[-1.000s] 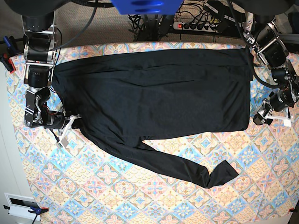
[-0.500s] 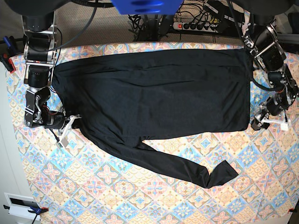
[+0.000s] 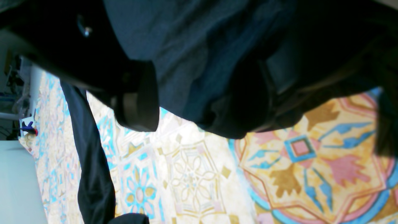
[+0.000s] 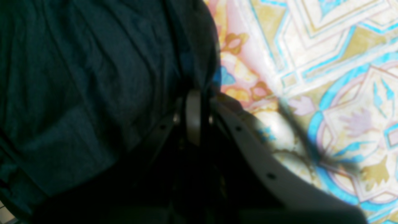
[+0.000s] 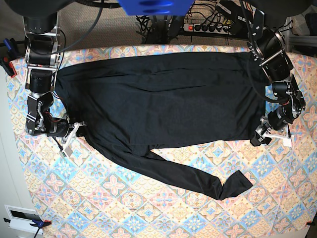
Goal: Layout the t-shirt on the table in an organized manner, then fold the t-shirt properly
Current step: 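Grasp the shirt's side edges with both grippers, then lift the side edges and fold them toward the collar edge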
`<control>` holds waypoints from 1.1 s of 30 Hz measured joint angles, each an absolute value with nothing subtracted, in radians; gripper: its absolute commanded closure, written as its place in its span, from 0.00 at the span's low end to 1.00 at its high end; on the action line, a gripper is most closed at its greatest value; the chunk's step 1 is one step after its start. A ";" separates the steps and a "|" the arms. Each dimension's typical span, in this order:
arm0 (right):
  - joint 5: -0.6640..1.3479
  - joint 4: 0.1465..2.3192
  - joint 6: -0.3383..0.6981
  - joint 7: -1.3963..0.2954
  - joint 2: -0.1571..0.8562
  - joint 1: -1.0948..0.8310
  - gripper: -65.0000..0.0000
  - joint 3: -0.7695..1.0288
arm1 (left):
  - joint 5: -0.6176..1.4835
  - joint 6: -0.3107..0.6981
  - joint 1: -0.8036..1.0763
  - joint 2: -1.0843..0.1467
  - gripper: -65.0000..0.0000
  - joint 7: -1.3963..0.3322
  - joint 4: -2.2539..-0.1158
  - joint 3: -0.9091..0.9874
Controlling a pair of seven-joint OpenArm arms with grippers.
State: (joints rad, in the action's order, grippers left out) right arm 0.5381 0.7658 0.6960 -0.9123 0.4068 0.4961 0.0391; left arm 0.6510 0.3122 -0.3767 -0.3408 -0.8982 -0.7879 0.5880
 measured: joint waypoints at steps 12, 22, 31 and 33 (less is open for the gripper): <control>0.538 0.768 0.696 -0.909 0.407 0.493 1.00 0.039 | 0.647 0.308 -0.369 -0.333 1.00 -0.933 -0.784 0.587; 0.538 0.771 0.696 -0.909 0.406 0.491 1.00 0.045 | 0.617 0.303 -0.292 -0.317 1.00 -0.985 -0.988 0.580; 0.533 0.771 0.696 -0.897 0.405 0.493 1.00 0.047 | 0.697 0.369 -0.273 -0.321 1.00 -1.129 -1.166 0.581; 0.529 0.771 0.696 -0.887 0.405 0.492 1.00 0.047 | 0.712 0.369 -0.248 -0.322 1.00 -1.135 -1.196 0.581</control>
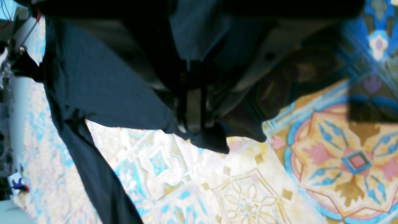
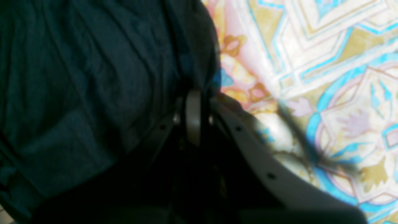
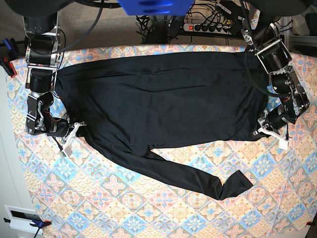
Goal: Layout the t-shirt on the table in an organized manner, then fold the t-shirt properly
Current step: 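Lift the side edges and fold them toward the collar edge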
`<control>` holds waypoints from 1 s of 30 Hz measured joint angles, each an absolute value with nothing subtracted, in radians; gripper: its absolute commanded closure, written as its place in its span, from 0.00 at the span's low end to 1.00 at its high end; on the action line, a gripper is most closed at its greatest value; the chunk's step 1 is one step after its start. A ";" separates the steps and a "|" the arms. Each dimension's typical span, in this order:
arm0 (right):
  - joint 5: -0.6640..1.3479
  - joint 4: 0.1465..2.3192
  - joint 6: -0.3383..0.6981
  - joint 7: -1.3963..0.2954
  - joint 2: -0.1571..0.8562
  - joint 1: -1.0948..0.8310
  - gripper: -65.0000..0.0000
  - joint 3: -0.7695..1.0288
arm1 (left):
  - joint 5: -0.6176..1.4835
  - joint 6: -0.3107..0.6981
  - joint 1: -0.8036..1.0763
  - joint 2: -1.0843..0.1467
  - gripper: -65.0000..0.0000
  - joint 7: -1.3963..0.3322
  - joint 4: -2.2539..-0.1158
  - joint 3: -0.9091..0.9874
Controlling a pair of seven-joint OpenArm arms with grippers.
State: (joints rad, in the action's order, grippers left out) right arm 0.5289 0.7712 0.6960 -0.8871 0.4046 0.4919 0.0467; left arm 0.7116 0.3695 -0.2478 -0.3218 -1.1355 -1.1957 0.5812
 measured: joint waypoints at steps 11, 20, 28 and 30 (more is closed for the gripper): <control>0.519 0.853 0.693 -0.900 0.408 0.482 1.00 0.173 | 0.744 0.371 -0.137 -0.324 1.00 -1.140 -1.370 0.581; 0.523 0.944 0.696 -0.898 0.408 0.485 1.00 0.170 | 0.756 0.374 -0.064 -0.327 1.00 -1.200 -1.566 0.580; 0.520 0.947 0.696 -0.892 0.448 0.431 1.00 0.186 | 0.754 0.412 0.020 -0.379 1.00 -1.198 -1.675 0.583; 0.523 0.946 0.696 -0.889 0.450 0.415 1.00 0.216 | 0.758 0.448 0.043 -0.396 1.00 -1.197 -1.675 0.583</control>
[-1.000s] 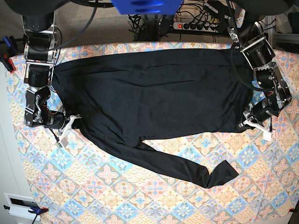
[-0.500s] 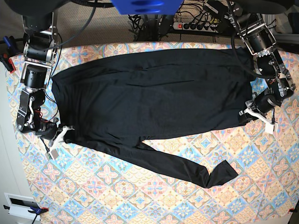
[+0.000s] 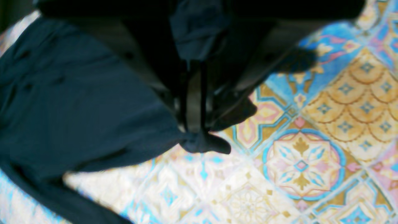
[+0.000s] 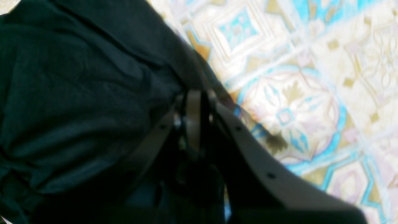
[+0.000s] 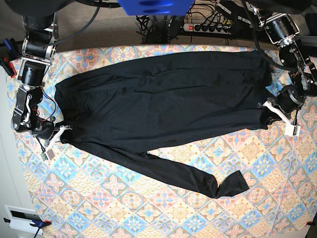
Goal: Layout the t-shirt on the table in an organized manner, then fold the t-shirt properly
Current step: 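Lift the side edges and fold them toward the collar edge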
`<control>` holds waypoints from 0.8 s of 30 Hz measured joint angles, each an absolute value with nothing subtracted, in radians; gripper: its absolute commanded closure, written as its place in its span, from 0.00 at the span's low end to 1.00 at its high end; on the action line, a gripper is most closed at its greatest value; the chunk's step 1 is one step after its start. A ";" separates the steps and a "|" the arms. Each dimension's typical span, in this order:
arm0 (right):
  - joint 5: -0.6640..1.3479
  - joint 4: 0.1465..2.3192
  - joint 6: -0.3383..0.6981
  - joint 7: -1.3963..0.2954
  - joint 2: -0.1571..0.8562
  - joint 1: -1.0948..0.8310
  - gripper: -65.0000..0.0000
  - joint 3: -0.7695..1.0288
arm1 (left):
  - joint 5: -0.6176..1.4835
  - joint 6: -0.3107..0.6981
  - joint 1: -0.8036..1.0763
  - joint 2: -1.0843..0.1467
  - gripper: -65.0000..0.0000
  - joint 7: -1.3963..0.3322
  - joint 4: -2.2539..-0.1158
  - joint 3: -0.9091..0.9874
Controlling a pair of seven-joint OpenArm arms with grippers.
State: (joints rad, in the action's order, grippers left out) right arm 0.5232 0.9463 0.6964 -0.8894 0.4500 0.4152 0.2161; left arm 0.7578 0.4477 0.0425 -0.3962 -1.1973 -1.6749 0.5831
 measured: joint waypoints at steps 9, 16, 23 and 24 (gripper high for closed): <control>0.522 0.943 0.696 -0.891 0.479 0.381 1.00 0.266 | 0.747 0.517 0.120 -0.424 1.00 -1.197 -1.675 0.673; 0.524 0.944 0.697 -0.889 0.471 0.347 1.00 0.335 | 0.753 0.543 0.178 -0.454 1.00 -1.155 -1.676 0.701; 0.528 0.949 0.699 -0.886 0.472 0.296 1.00 0.389 | 0.759 0.555 0.265 -0.460 1.00 -1.102 -1.676 0.699; 0.531 0.949 0.702 -0.880 0.471 0.284 1.00 0.396 | 0.756 0.570 0.269 -0.461 1.00 -1.101 -1.676 0.699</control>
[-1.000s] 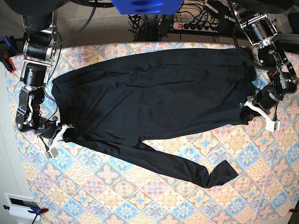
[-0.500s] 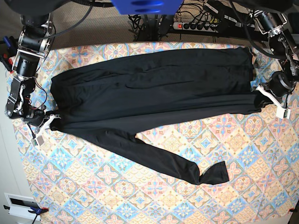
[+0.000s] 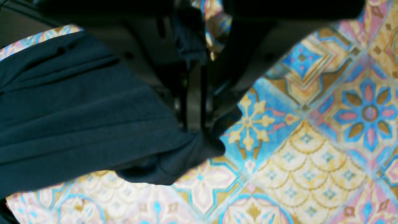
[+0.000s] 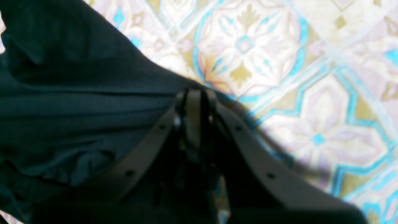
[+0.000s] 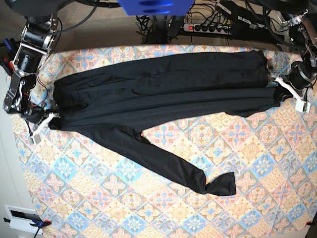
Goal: Layout the t-shirt on the table in an organized manner, then fold the t-shirt properly
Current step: 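Lift the side edges and fold them toward the collar edge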
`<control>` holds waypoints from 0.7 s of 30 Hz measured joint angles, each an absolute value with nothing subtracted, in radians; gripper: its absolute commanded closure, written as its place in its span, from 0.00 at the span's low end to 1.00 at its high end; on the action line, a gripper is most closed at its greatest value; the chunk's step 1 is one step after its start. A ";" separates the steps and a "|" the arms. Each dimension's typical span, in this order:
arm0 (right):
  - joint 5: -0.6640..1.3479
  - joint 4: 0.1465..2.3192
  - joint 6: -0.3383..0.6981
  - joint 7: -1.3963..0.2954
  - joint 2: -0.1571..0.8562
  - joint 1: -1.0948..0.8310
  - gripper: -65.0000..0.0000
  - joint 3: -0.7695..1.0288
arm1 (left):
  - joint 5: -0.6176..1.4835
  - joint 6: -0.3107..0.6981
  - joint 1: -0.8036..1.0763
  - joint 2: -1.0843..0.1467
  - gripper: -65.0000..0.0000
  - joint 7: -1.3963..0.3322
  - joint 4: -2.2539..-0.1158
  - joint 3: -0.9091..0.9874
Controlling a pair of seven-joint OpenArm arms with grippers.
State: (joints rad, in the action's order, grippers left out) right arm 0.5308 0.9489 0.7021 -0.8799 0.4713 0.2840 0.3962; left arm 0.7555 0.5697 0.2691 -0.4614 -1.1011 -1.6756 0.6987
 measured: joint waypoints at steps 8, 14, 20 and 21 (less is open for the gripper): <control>0.527 0.949 0.701 -0.883 0.471 0.265 1.00 0.406 | 0.751 0.577 0.316 -0.462 1.00 -1.100 -1.676 0.694; 0.525 0.948 0.700 -0.891 0.471 0.244 1.00 0.406 | 0.752 0.577 0.334 -0.463 1.00 -1.096 -1.676 0.694; 0.527 0.948 0.700 -0.884 0.471 0.247 1.00 0.406 | 0.698 0.578 0.340 -0.461 1.00 -1.094 -1.676 0.694; 0.527 0.948 0.700 -0.886 0.471 0.246 1.00 0.406 | 0.675 0.578 0.338 -0.459 1.00 -1.093 -1.676 0.693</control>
